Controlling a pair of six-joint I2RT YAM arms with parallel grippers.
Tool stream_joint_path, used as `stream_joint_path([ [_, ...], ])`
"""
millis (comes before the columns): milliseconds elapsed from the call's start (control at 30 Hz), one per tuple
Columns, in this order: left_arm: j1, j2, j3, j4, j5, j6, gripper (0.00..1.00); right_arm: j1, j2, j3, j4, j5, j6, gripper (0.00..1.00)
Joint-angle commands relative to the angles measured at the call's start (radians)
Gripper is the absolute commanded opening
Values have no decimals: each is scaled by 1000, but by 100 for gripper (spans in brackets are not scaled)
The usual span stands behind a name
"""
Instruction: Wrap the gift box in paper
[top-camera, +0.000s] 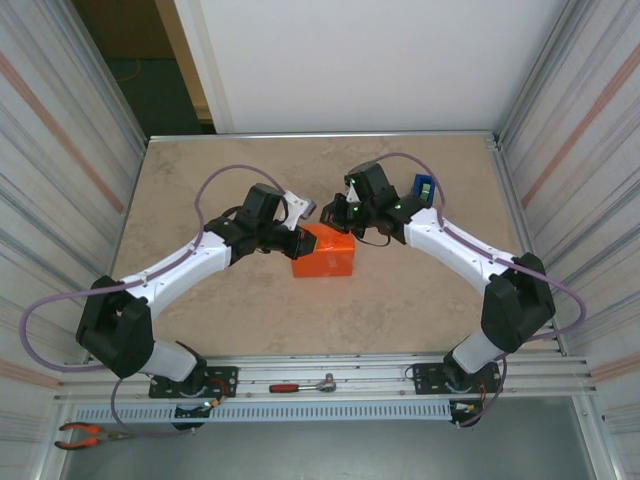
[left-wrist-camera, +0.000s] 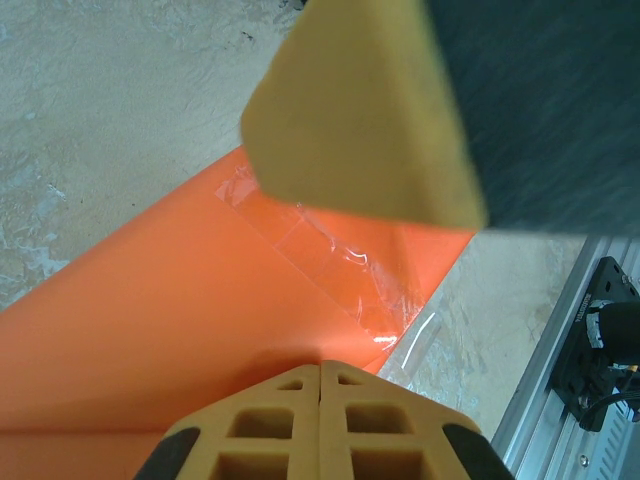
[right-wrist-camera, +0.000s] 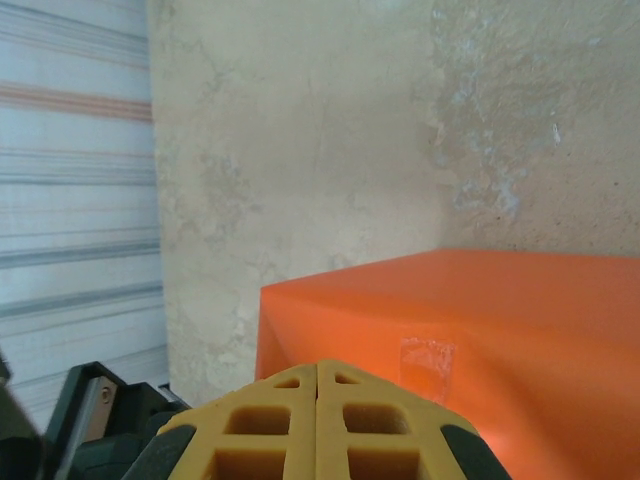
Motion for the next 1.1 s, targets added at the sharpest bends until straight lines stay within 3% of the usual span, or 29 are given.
stream_joint_path([
  [0, -10, 19, -47, -84, -10, 20, 0, 12, 30, 2, 14, -21, 13, 0],
  [1067, -10, 22, -50, -81, -10, 20, 0, 47, -104, -165, -40, -70, -21, 0],
])
